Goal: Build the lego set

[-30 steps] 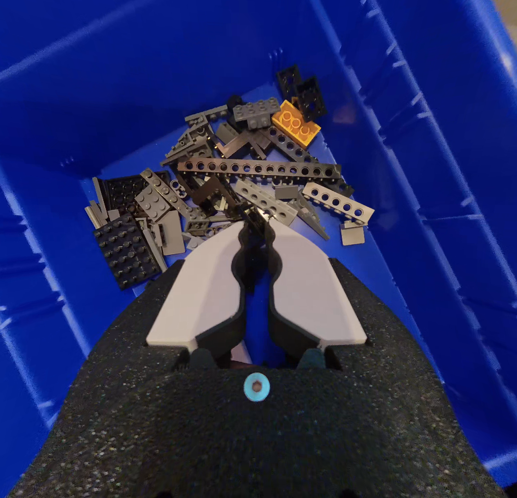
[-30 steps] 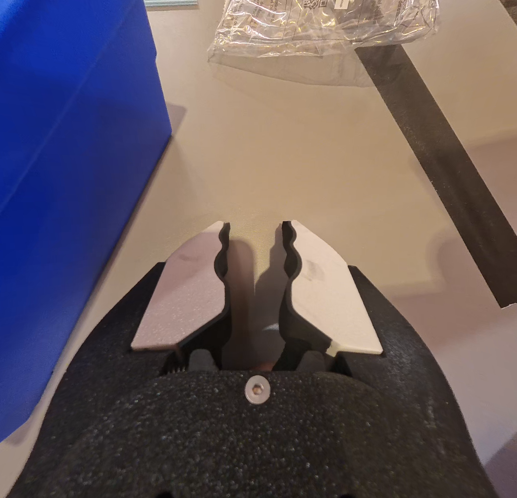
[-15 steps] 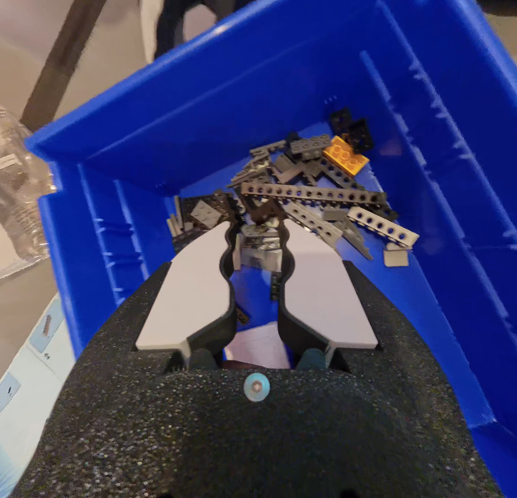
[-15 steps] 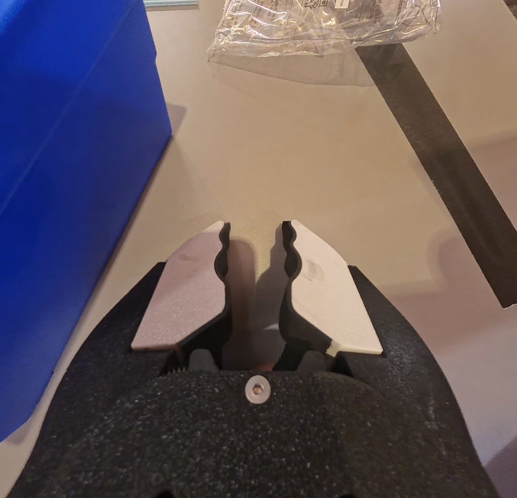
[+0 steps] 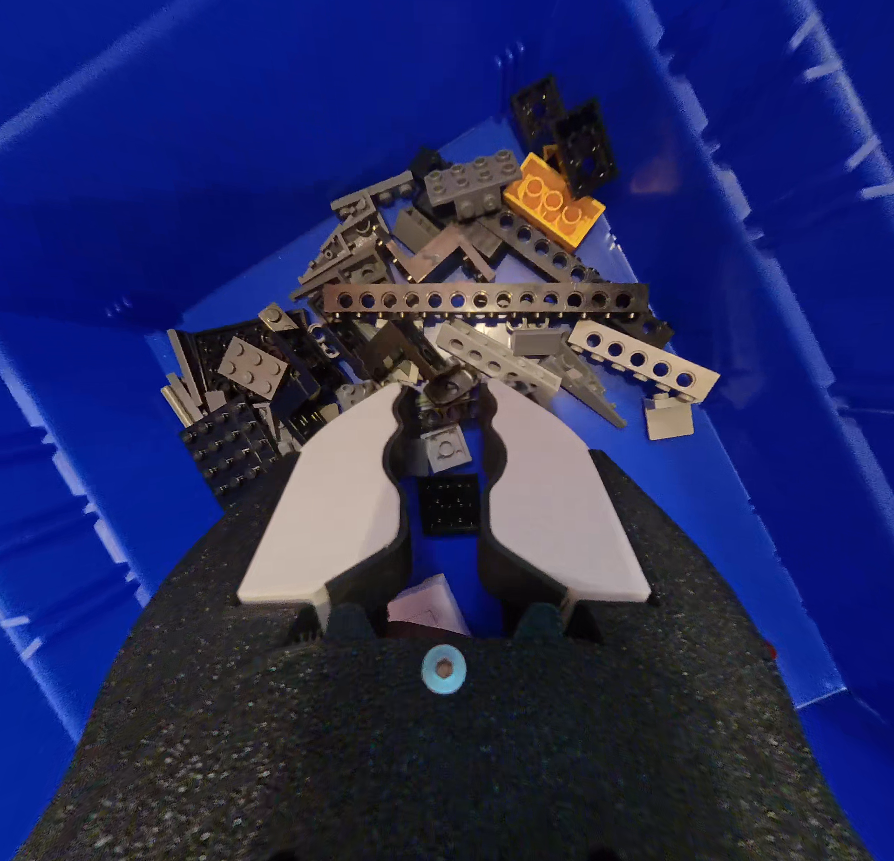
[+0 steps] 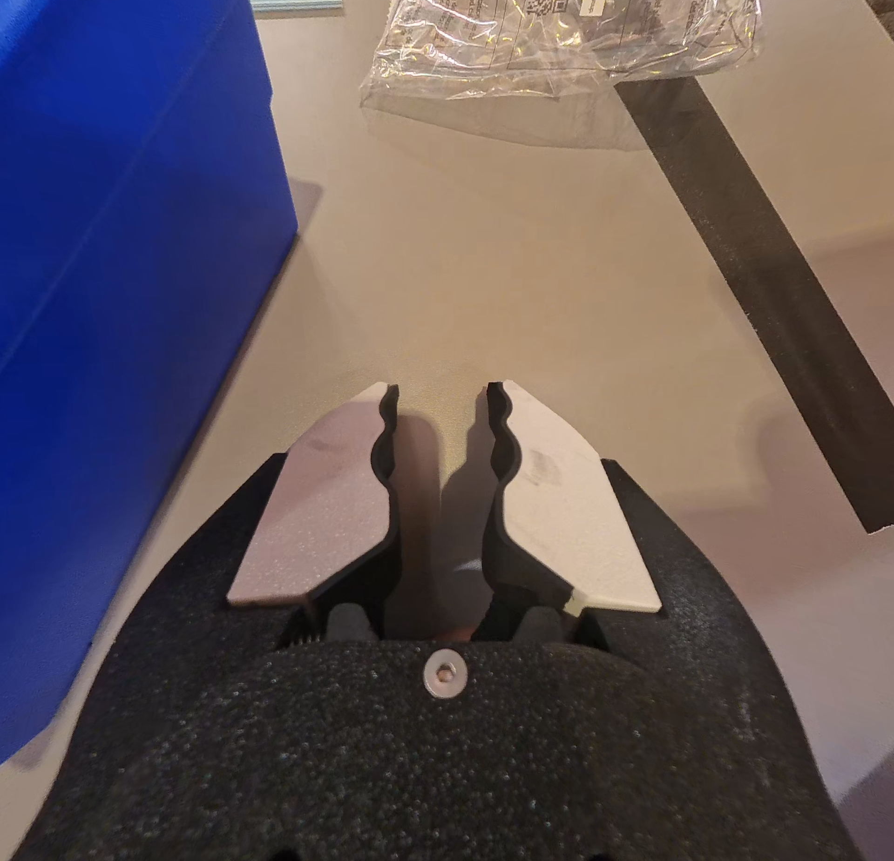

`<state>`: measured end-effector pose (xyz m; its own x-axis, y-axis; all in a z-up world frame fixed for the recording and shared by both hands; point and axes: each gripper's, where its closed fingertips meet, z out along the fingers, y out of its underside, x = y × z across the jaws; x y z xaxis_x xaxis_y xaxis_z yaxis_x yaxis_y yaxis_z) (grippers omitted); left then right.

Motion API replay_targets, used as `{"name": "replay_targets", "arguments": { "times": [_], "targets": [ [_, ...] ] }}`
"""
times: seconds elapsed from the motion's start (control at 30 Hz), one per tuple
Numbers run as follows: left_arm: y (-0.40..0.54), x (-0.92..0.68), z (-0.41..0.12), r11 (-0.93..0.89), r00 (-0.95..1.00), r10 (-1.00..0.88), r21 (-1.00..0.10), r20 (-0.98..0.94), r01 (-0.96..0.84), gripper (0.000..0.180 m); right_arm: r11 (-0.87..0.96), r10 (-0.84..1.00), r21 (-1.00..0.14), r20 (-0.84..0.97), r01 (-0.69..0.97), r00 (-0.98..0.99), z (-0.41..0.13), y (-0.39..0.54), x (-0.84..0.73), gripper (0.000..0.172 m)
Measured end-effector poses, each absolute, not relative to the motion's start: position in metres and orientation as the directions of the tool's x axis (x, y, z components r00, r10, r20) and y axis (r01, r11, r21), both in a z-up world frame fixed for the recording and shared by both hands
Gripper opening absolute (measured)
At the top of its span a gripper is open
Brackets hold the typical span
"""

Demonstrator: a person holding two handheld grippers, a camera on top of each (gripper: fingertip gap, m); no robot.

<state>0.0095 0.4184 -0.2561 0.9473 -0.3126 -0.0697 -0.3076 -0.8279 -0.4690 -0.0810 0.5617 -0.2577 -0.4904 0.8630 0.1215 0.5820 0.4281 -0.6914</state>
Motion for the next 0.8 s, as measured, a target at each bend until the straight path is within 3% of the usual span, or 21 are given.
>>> {"name": "replay_targets", "arguments": {
  "times": [0.23,0.53,0.7,0.8],
  "targets": [
    [0.418,0.012,-0.256,-0.811,0.939,-0.331,-0.481,-0.091,-0.332,0.021,0.428,0.863,-0.691,0.121,0.582,-0.49,-0.258,0.562,-0.081,0.037],
    [0.411,0.015,-0.236,-0.728,0.921,-0.369,-0.576,-0.128,-0.372,0.012,0.428,0.863,-0.691,0.123,0.582,-0.49,-0.258,0.562,-0.081,0.037],
    [0.401,0.017,-0.227,-0.639,0.877,-0.424,-0.611,-0.228,-0.468,0.012,0.429,0.863,-0.691,0.123,0.582,-0.49,-0.258,0.562,-0.081,0.037],
    [0.394,0.012,-0.226,-0.599,0.815,-0.448,-0.553,-0.368,-0.579,0.012,0.429,0.863,-0.692,0.124,0.581,-0.49,-0.258,0.562,-0.081,0.037]
  ]
}}
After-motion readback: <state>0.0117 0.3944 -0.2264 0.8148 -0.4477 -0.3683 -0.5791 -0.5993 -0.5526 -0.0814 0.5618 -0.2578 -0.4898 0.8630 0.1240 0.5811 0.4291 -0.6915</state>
